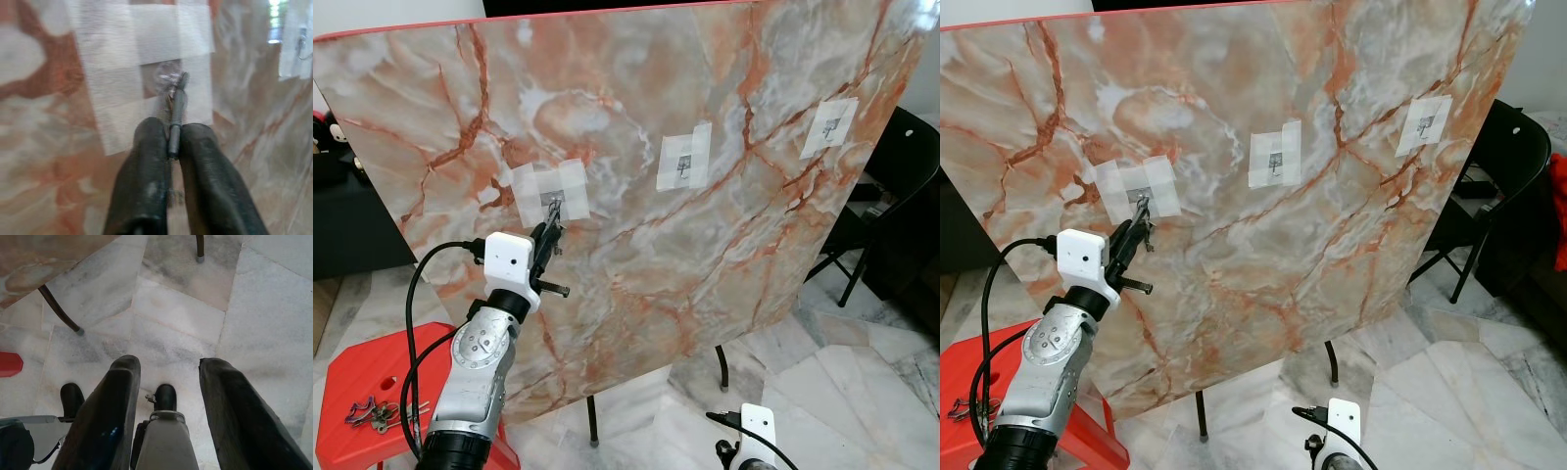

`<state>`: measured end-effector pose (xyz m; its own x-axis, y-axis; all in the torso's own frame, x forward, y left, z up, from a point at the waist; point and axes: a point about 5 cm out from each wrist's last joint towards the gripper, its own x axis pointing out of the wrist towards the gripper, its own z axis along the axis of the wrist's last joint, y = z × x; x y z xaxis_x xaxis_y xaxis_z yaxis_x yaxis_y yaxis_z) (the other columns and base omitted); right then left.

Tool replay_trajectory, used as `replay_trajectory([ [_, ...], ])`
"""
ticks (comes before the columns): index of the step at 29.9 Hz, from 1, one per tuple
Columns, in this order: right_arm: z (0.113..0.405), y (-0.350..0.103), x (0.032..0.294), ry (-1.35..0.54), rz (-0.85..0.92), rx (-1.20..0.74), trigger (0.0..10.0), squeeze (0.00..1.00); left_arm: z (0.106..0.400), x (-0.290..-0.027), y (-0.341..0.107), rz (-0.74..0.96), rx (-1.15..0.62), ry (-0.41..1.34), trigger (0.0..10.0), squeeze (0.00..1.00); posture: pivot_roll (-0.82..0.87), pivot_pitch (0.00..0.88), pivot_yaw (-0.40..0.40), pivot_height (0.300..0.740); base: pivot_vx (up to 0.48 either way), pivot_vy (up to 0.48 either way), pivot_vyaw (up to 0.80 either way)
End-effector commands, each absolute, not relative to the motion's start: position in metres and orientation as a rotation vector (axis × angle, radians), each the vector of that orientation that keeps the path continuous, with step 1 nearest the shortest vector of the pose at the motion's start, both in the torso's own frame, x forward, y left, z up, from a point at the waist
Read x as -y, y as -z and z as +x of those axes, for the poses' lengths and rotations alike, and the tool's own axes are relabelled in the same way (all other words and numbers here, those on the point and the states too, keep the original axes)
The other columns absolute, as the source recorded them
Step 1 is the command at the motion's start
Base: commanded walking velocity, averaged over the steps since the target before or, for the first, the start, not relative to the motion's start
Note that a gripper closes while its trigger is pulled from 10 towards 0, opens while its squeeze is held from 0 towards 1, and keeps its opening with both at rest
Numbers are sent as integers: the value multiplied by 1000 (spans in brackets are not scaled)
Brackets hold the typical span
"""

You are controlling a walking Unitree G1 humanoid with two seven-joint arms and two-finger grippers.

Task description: Hang keys on a hook

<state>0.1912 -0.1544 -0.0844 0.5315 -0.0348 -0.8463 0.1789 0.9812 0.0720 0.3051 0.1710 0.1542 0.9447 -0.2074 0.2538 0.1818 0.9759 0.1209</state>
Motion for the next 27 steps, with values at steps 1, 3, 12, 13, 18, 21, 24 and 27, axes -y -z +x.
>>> replay_trajectory([
  [1, 193, 84, 156, 137, 160, -1001, 10000, 0, 306, -171, -155, 87, 269, 201, 10000, 1000, 71, 0, -57, 740, 0, 0, 0],
  [3, 193, 84, 156, 137, 160, -1002, 10000, 0, 305, -170, -154, 87, 266, 211, 10000, 1000, 71, 0, -57, 740, 0, 0, 0],
  [12, 193, 84, 156, 134, 158, -1002, 10000, 0, 303, -168, -151, 86, 254, 233, 10000, 1000, 73, 0, -58, 740, 0, 0, 0],
  [13, 193, 84, 156, 134, 158, -1002, 10000, 0, 303, -168, -151, 84, 253, 235, 10000, 1000, 73, 0, -58, 740, 0, 0, 0],
  [18, 193, 84, 156, 134, 158, -1002, 10000, 0, 302, -166, -151, 80, 258, 247, 10000, 1000, 73, 0, -58, 740, 0, 0, 0],
  [21, 193, 84, 156, 135, 159, -1002, 10000, 0, 299, -165, -150, 77, 252, 267, 10000, 1000, 73, 0, -58, 740, 0, 0, 0],
  [24, 193, 84, 156, 134, 159, -1002, 10000, 0, 298, -166, -146, 74, 234, 273, 10000, 0, 73, 0, -58, 740, 0, 0, 0],
  [27, 193, 84, 155, 133, 160, -1002, 10000, 0, 295, -170, -122, 83, 132, 276, 10000, 0, 75, 0, -55, 740, 0, 0, 0],
])
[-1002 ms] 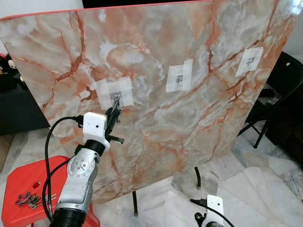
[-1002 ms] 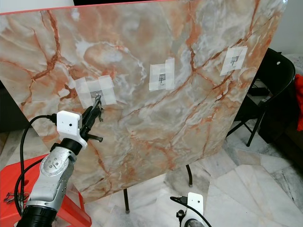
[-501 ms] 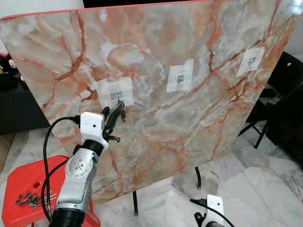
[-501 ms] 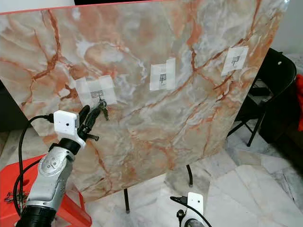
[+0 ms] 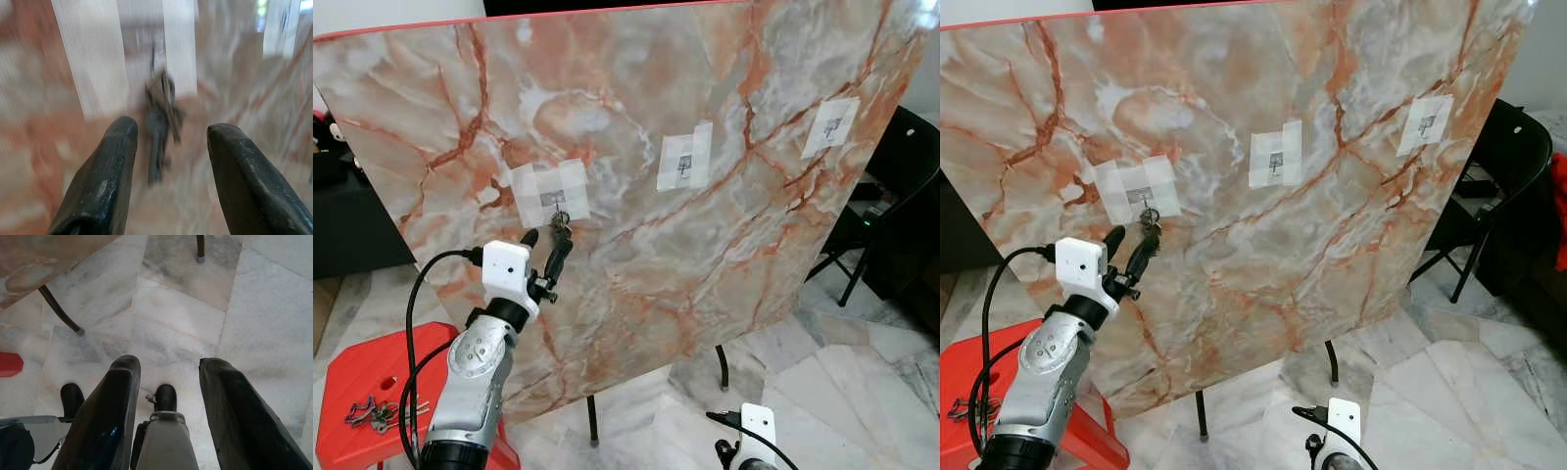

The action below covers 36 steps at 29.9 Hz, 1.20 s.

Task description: Hang keys on a hook

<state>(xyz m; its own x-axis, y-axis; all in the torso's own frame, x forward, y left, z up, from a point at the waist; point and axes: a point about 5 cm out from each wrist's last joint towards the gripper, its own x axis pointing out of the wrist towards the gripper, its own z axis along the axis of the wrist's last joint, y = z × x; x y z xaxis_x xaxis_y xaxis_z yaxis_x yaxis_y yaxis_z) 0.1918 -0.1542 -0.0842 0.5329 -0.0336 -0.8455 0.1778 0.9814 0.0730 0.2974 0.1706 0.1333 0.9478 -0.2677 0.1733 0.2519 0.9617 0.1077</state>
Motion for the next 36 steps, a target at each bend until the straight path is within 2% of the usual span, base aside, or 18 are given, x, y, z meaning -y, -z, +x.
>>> replay_trajectory([
  [1, 193, 84, 155, 133, 161, -1002, 10000, 0, 293, -174, -108, 63, 75, 270, 10000, 0, 73, 0, -55, 740, 0, 0, 0],
  [4, 193, 84, 155, 135, 163, -1001, 10000, 0, 287, -187, -76, 52, -45, 206, 10000, 0, 72, 0, -52, 740, 0, 0, 0],
  [6, 193, 84, 155, 135, 163, -1001, 10000, 0, 285, -189, -70, 48, -67, 199, 10000, 0, 72, 0, -52, 740, 0, 0, 0],
  [7, 193, 84, 154, 135, 164, -1000, 10000, 0, 279, -196, -50, 47, -158, 170, 10000, 0, 69, 0, -49, 740, 0, 0, 0],
  [12, 193, 84, 154, 141, 172, -996, 10000, 0, 260, -210, -7, 75, -377, 124, 10000, 0, 72, 0, -47, 740, 0, 0, 0],
  [16, 193, 83, 153, 136, 169, -995, 10000, 0, 237, -220, 30, 100, -606, 95, 10000, 0, 84, 0, -49, 740, 0, 0, 0],
  [21, 194, 83, 151, 132, 170, -996, 10000, 0, 207, -230, 57, 107, -799, 13, 10000, 0, 65, 0, -34, 740, 0, 0, 0],
  [26, 193, 84, 150, 138, 169, -1002, 10000, 0, 196, -225, 67, 110, -854, 26, 10000, 0, 55, 0, -25, 740, 0, 0, 0],
  [36, 192, 84, 149, 136, 151, -1019, 10000, 0, 196, -219, 69, 104, -858, 32, 10000, 0, 52, 0, -21, 740, 0, 0, 0],
])
